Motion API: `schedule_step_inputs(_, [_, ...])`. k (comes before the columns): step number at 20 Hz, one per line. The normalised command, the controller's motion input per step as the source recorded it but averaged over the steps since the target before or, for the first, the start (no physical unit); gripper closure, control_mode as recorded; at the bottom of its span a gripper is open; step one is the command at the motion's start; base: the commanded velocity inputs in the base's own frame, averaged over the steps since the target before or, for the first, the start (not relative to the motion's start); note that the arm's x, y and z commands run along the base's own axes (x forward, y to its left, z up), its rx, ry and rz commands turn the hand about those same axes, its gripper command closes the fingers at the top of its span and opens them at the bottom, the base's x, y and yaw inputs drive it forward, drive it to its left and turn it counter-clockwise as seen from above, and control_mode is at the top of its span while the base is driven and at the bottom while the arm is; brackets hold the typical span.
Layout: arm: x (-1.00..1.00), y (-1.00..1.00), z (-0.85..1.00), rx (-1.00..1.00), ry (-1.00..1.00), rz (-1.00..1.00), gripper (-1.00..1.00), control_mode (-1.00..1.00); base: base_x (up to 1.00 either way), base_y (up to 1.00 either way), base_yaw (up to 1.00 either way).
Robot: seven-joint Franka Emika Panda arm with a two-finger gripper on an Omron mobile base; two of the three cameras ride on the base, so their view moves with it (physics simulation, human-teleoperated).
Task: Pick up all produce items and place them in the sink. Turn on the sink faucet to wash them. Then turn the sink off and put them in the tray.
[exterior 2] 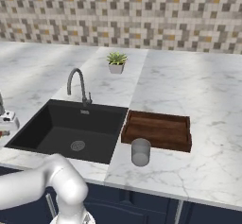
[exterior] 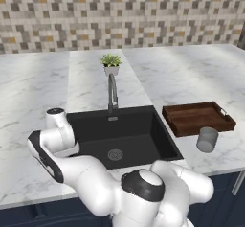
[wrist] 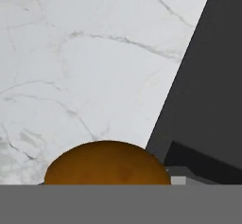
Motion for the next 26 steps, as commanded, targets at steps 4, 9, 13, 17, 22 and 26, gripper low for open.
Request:
schedule_step_inputs(4, [0.0, -0.47, 0.32, 0.03, 0.0, 0.0, 1.0, -1.0, 0.0, 0.0, 0.0])
schedule_step_inputs(9, [0.0, -0.47, 0.21, 0.0, 0.0, 0.0, 1.0, -1.0, 0.0, 0.0, 0.0])
schedule_step_inputs(13, [0.0, -0.61, 0.04, 0.02, 0.0, 0.0, 1.0, -1.0, 0.0, 0.0, 0.0])
schedule_step_inputs(17, [0.09, -0.43, 0.0, 0.01, 0.0, 0.0, 1.0, -1.0, 0.0, 0.0, 0.0])
schedule_step_inputs(22, [0.18, -0.53, 0.0, 0.0, 0.0, 0.0, 1.0, -1.0, 0.0, 0.0, 0.0])
schedule_step_inputs(26, [0.35, -0.5, 0.0, 0.0, 0.0, -0.01, 1.0, -1.0, 0.0, 0.0, 0.0])
